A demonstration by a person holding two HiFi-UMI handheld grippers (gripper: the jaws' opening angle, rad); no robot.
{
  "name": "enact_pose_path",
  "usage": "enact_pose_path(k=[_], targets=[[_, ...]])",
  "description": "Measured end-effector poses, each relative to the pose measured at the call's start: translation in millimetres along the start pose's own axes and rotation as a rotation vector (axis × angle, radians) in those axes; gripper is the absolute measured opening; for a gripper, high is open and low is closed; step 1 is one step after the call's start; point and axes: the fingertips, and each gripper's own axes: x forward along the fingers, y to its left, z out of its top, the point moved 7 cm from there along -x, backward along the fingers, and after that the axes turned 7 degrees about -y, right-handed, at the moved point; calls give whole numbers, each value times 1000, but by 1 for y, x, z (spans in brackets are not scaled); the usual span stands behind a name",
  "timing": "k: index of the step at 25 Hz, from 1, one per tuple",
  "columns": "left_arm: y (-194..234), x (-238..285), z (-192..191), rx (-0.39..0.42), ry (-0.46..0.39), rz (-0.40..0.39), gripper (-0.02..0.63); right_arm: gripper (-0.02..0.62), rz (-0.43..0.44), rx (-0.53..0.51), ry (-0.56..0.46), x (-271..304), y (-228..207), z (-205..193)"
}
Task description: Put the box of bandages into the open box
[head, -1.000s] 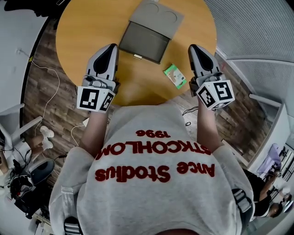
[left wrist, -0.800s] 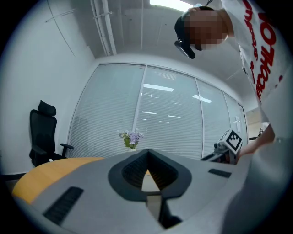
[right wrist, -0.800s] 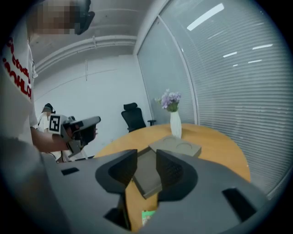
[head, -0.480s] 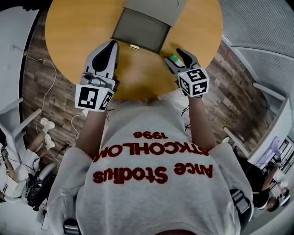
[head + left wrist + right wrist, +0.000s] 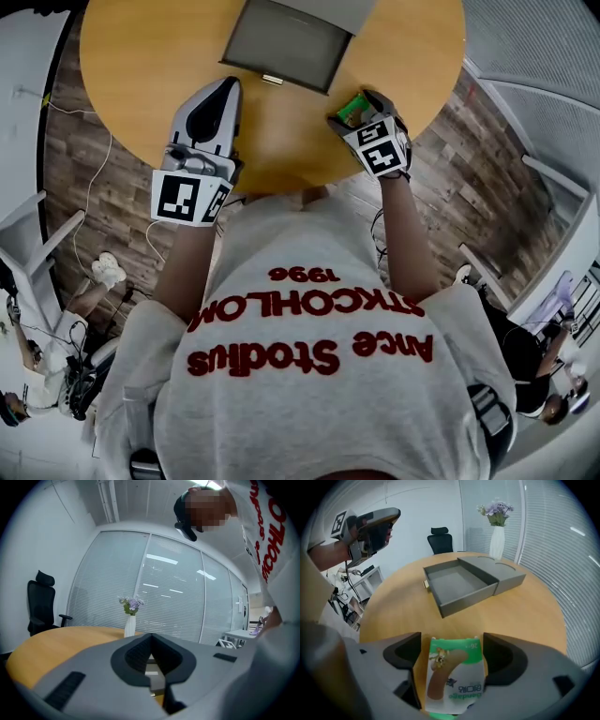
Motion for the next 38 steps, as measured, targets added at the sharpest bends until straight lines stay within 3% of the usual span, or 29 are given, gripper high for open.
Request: enact_pose_path(k=[8,12,15,21,26,33,38], targets=[[7,4,1,3,-1,12,3,382,4,39,48,6,-5,-6],[6,7,6,13,-13,18,3,360,2,54,-25,-7,-9,8],[6,9,12,23,-29,24,3,359,9,95,-129,-24,-16,25],[4,4,31,56,-76,37,3,359,5,189,-457,-77,-28,71],[3,-3,48,86,-113,52,3,357,-44,122,-719,-123,-26,115],[-2,-7,75,143,-184,77,3,357,-21,155,-979,-169,-24,158],[4,-9,87,171,-230,100,3,357,-31,127,-1093,-188,-21,180]])
